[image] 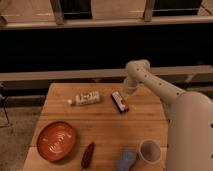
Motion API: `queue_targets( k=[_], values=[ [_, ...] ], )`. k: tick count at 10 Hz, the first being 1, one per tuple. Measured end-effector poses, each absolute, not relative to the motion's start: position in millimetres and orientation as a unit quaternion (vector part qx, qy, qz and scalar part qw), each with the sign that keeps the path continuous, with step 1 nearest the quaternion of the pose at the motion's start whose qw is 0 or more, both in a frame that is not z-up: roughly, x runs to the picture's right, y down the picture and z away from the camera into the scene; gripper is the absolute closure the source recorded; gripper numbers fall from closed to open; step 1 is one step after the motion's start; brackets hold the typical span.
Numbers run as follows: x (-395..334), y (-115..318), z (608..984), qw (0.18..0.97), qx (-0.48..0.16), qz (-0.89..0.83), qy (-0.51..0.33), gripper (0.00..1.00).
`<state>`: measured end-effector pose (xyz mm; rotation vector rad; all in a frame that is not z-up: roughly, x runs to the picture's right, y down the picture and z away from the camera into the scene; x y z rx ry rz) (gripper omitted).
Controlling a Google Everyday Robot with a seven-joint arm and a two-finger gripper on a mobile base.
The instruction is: Push the eraser across the table
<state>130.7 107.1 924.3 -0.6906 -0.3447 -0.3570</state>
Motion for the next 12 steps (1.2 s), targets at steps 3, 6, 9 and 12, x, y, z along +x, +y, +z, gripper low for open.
queue_targets(
  k=[3,6,9,12],
  values=[
    [114.1,111.6,919.0,0.904,-0.330,-0.201,-0.181,0.99],
    [103.9,116.6,913.6,0.898,-0.327,-0.223,-0.191,0.99],
    [95.0,123.0,908.4,0.894,-0.322,-0.244,-0.196,0.99],
    [89.8,128.0,901.9,0.892,-0.307,-0.269,-0.193,0.99]
  ],
)
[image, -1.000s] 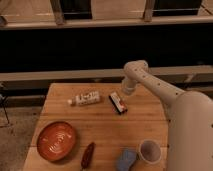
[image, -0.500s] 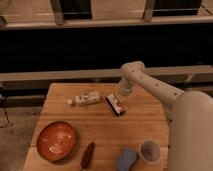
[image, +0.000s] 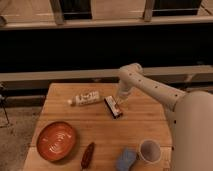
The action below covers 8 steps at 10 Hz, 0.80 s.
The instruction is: Push the eraser across the table
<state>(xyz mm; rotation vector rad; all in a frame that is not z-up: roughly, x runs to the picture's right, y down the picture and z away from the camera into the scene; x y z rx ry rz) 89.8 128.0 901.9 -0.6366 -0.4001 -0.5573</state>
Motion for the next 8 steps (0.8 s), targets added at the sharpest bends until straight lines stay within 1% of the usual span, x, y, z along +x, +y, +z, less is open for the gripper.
queue_targets(
  k=[2,4,8],
  values=[
    [90.4,127.2,897.2,0.898,-0.286,-0.269,-0.199,0.99],
    [106.5,114.5,891.0,0.909,-0.266,-0.250,-0.202,0.99],
    [92.3,115.1,894.8,0.899,-0.277,-0.270,-0.207,0.99]
  ],
)
